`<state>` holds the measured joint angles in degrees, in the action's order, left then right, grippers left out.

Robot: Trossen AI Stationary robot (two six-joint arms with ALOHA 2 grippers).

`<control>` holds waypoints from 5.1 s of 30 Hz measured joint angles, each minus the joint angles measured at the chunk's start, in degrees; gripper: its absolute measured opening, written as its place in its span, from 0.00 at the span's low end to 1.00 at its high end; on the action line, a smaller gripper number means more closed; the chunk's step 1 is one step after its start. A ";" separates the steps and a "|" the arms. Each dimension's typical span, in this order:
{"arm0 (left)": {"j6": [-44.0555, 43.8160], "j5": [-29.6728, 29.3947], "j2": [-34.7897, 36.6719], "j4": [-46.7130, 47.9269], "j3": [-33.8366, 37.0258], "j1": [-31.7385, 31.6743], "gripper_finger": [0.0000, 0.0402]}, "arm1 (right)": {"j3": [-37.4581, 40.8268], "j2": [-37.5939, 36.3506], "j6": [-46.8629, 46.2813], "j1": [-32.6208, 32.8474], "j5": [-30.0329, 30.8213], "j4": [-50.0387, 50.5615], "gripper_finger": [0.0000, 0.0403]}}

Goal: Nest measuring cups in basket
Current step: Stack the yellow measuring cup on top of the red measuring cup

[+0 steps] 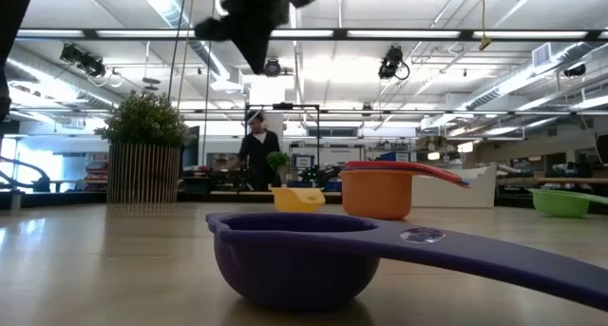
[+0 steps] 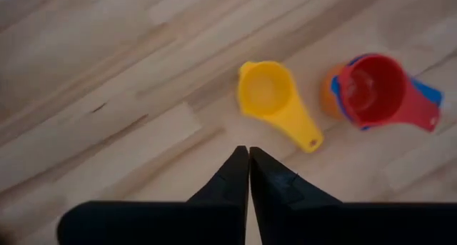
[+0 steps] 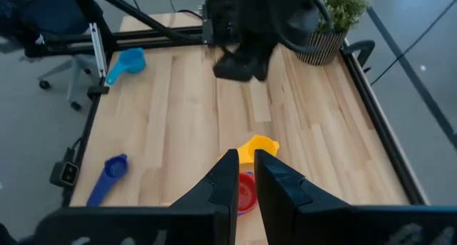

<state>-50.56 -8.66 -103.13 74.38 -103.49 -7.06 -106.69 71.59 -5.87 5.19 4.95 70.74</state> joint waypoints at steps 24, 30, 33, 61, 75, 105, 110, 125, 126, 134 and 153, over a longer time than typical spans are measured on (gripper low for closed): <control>0.65 7.44 -0.11 -35.28 25.37 -5.62 0.20 | 0.00 0.00 4.57 0.00 -0.02 0.02 0.13; 0.86 4.93 -0.12 -35.54 26.89 -5.65 0.20 | -0.02 0.00 5.07 0.00 -0.04 0.02 0.13; 0.29 4.53 -0.13 -35.13 27.49 -5.65 0.20 | -0.02 0.00 5.59 0.00 -0.06 0.02 0.13; -1.33 5.50 -4.23 -47.90 35.54 -2.63 0.20 | -0.04 0.00 6.05 0.00 -0.09 -0.26 0.13; -2.20 5.63 -6.84 -51.49 35.54 -2.30 0.05 | -0.04 0.00 6.07 -0.01 -0.26 -0.50 0.13; -26.49 -1.95 6.47 -31.99 20.82 10.52 0.03 | -0.04 -5.40 15.03 0.00 11.02 -0.13 0.13; -30.67 -8.91 6.07 -29.48 15.91 14.36 0.03 | -0.04 -5.35 16.14 0.00 12.11 -0.23 0.13; -48.41 -16.59 -5.16 -40.40 14.15 17.12 0.03 | -0.04 -5.14 15.06 -0.11 20.95 -0.57 0.13; -48.54 -16.37 -5.99 -42.38 14.12 16.81 0.03 | -0.04 -5.14 15.06 -0.11 20.96 -0.57 0.13; -48.88 -15.43 -8.31 -44.17 14.12 14.85 0.03 | -0.04 -5.14 16.47 -0.11 20.94 -0.50 0.13; -49.45 -10.39 -13.68 -44.00 14.15 13.81 0.03 | -0.04 -5.22 17.68 -0.10 20.67 -0.60 0.13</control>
<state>-100.01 -19.05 -116.81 30.38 -89.33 6.75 -106.74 66.37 11.81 5.09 25.62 70.14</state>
